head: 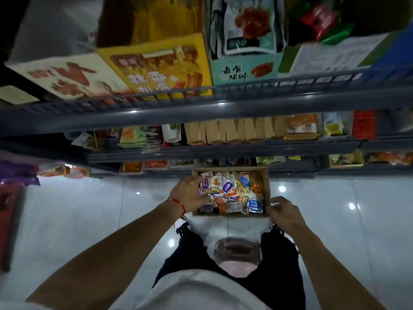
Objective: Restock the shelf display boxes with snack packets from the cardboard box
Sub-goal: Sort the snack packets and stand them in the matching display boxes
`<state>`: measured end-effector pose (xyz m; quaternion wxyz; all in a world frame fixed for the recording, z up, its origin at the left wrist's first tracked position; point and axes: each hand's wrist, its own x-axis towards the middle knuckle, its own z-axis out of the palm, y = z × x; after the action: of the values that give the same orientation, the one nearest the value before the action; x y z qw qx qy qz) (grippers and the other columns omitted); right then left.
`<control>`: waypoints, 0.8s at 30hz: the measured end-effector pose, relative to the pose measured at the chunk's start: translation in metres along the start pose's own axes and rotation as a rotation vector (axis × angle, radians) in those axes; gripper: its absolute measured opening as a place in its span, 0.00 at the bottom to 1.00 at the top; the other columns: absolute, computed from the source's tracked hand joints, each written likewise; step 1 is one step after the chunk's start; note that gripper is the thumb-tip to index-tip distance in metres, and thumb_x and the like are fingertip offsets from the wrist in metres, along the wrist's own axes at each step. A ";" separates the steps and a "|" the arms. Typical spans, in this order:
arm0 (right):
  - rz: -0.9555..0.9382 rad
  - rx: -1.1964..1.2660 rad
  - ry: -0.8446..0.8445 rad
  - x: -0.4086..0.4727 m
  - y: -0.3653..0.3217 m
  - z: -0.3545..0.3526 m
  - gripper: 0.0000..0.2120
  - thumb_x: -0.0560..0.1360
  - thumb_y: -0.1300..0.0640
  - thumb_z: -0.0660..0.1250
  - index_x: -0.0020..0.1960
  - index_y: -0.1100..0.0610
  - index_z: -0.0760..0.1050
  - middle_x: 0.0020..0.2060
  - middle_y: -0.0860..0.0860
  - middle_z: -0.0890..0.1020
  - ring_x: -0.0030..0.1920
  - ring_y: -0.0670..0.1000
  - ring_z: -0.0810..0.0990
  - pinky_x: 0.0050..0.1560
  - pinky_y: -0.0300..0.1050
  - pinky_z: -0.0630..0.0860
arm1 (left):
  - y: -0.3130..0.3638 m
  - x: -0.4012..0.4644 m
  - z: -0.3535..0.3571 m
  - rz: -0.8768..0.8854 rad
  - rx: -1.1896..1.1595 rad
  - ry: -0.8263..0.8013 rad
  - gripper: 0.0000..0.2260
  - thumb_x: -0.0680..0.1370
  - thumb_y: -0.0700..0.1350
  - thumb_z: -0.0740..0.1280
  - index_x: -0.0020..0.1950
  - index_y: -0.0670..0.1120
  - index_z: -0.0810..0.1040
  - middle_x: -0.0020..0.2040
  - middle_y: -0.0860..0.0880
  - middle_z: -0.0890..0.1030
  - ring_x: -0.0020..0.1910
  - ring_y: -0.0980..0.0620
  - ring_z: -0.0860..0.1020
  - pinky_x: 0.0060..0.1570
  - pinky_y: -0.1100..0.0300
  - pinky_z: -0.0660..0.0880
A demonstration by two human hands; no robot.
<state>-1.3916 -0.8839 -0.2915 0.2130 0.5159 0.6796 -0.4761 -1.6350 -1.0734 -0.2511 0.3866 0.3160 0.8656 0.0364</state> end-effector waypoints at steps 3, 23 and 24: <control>-0.073 -0.040 -0.051 0.033 0.013 0.015 0.15 0.78 0.52 0.70 0.63 0.55 0.78 0.57 0.56 0.84 0.57 0.59 0.82 0.53 0.46 0.76 | -0.004 0.013 0.022 -0.056 -0.051 0.088 0.30 0.70 0.58 0.64 0.68 0.45 0.76 0.65 0.42 0.78 0.67 0.39 0.74 0.66 0.47 0.72; -0.667 -0.836 -0.062 0.318 0.035 0.149 0.19 0.81 0.43 0.64 0.68 0.50 0.72 0.57 0.56 0.82 0.55 0.58 0.82 0.52 0.48 0.78 | -0.151 0.241 0.237 0.348 0.187 0.599 0.17 0.72 0.39 0.66 0.61 0.43 0.79 0.58 0.44 0.78 0.57 0.43 0.75 0.58 0.53 0.72; -0.679 -0.863 -0.011 0.316 0.032 0.150 0.20 0.80 0.41 0.64 0.68 0.49 0.70 0.57 0.56 0.82 0.55 0.58 0.81 0.52 0.49 0.78 | -0.152 0.242 0.240 0.355 0.151 0.618 0.17 0.72 0.38 0.66 0.61 0.44 0.79 0.59 0.45 0.78 0.58 0.44 0.75 0.59 0.54 0.72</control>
<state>-1.5117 -0.8557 -0.6200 0.2433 0.1309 0.9403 -0.1988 -1.6689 -1.0994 -0.6221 0.0698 0.4631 0.8735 0.1328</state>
